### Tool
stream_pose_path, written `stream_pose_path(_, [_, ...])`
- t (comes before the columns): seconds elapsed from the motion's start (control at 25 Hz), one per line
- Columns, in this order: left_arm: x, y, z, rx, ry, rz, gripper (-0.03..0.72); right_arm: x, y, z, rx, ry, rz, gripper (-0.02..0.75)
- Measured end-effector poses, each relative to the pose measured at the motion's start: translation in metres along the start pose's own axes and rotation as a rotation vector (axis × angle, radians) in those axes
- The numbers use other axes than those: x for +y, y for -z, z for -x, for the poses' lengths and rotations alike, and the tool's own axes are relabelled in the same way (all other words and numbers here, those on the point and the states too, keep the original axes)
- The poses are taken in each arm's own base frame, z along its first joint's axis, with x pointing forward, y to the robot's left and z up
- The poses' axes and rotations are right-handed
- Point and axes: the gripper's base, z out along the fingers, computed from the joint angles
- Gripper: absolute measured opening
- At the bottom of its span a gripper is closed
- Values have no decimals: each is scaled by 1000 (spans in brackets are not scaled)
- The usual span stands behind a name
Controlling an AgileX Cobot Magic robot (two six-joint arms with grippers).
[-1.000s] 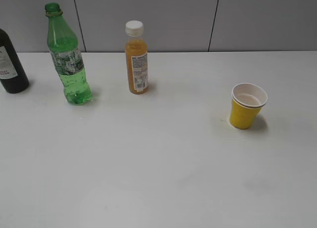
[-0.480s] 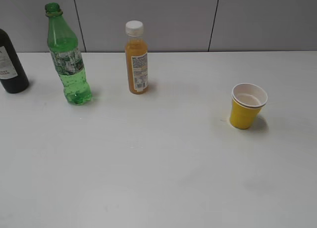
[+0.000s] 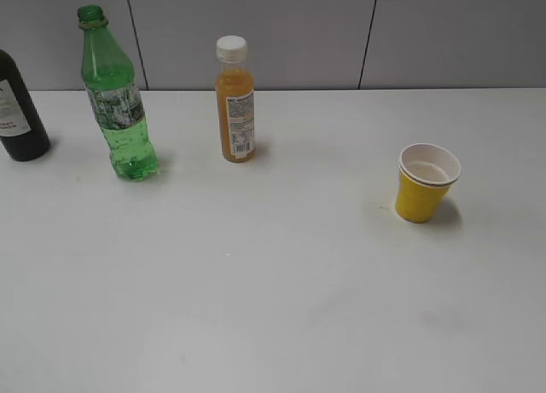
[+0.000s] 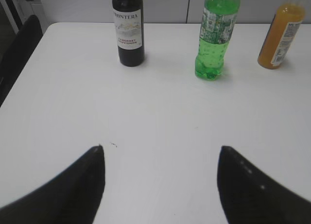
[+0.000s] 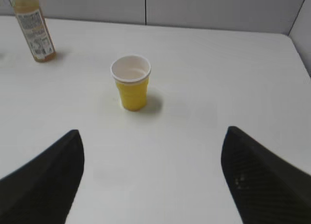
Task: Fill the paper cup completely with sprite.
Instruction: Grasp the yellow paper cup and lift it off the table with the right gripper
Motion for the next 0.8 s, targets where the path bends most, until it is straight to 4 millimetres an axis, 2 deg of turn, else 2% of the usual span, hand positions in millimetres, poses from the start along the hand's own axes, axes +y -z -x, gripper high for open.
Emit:
stream_pose_path(0.16, [0,0,0,0,0,0,552,-1,-11,13,-45,-5,-7,691])
stream_pose_path(0.52, [0,0,0,0,0,0,552,-5,-51,35,-53,-18,-27,686])
stream_pose_path(0.72, [0,0,0,0,0,0,552,-7,-68,48,-121,-27,-36,656])
stream_pose_path(0.8, [0,0,0,0,0,0,552,-8,-72,53,-163,-27,-41,622])
